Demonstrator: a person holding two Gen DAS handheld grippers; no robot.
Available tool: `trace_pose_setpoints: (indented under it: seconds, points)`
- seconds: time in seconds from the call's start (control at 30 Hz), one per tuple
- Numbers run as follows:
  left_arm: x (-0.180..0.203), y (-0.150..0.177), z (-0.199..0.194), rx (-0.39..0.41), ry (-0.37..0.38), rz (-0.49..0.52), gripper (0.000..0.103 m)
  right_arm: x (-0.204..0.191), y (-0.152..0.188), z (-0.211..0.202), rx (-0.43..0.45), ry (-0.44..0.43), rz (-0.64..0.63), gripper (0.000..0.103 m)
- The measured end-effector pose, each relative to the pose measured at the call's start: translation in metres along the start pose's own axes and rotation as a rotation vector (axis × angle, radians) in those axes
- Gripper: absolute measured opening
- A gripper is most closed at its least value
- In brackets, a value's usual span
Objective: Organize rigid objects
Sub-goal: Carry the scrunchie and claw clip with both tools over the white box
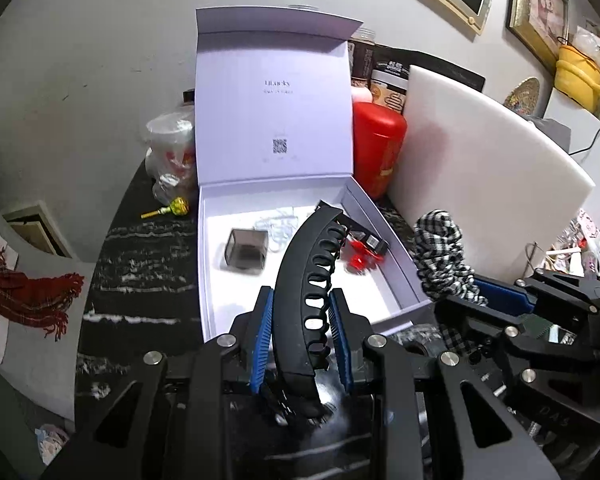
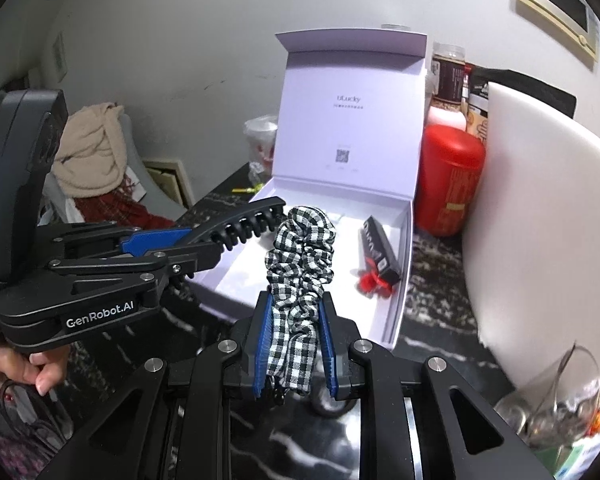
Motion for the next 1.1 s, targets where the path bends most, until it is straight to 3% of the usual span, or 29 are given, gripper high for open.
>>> trace_pose_setpoints:
  seconds: [0.8,1.1]
  points:
    - [-0.018,-0.049,0.062,0.000,-0.035,-0.030,0.027,0.038,-0.048,0.056,0.027,0.017,-0.011,0.022]
    - [-0.020,-0.055,0.090,-0.033,-0.056,-0.028,0.027,0.056,-0.057,0.082,0.011,0.017,0.026,0.022]
Point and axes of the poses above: each gripper's, at about its wrist camera, not at the fingertips, and z roughly the way its jaws point, x to its right, y to its underside, the point moved 2 cm from there along z, roughly the way its jaws point, and after that the axes turned 5 degrees about -y, right-handed, at the moved point
